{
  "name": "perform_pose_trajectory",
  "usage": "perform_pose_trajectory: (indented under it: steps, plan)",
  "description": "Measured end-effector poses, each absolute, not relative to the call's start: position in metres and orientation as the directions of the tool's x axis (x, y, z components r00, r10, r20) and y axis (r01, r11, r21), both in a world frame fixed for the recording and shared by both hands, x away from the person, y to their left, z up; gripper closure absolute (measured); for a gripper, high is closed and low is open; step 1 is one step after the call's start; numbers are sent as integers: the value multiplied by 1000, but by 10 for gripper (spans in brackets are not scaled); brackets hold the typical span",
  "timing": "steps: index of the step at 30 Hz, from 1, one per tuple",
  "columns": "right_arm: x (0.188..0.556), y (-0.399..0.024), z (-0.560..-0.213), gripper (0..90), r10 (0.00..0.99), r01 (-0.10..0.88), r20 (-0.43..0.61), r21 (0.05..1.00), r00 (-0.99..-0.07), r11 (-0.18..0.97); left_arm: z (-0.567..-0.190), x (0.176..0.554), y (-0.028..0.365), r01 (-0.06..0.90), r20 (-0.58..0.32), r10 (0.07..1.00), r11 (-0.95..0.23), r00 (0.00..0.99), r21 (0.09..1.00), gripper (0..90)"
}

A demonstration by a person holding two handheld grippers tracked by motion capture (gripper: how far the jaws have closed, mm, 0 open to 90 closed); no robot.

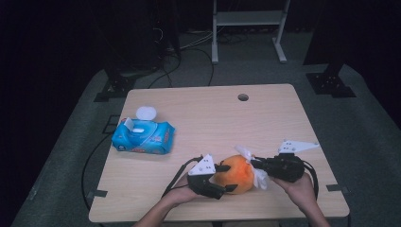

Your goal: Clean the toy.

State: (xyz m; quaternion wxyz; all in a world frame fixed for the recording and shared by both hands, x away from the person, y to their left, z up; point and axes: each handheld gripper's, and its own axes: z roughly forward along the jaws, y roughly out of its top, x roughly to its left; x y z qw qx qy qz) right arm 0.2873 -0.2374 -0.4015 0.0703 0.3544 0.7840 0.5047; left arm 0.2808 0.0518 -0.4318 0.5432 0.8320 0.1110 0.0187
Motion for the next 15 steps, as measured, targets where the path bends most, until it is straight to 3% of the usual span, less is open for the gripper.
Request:
perform_pose_trajectory:
  steps: [4, 9, 10, 12, 15]
  plan:
    - [288, -236, -405, 821, 629, 503, 257, 828, -734, 248, -427, 282, 55, 161, -88, 211, -362, 974, 918, 319]
    - [287, -237, -404, 821, 554, 493, 264, 810, -790, 317, -424, 292, 61, 210, -102, 335, -306, 937, 929, 283]
    - [286, -237, -404, 821, 556, 490, 256, 809, -791, 324, -429, 298, 62, 260, -126, 385, -318, 914, 912, 283]
    - [285, -239, -402, 820, 563, 491, 254, 810, -786, 320, -435, 300, 61, 298, -176, 355, -327, 918, 897, 300]
    - [285, -244, -400, 820, 611, 498, 241, 817, -754, 292, -437, 296, 59, 281, -174, 304, -354, 937, 892, 307]
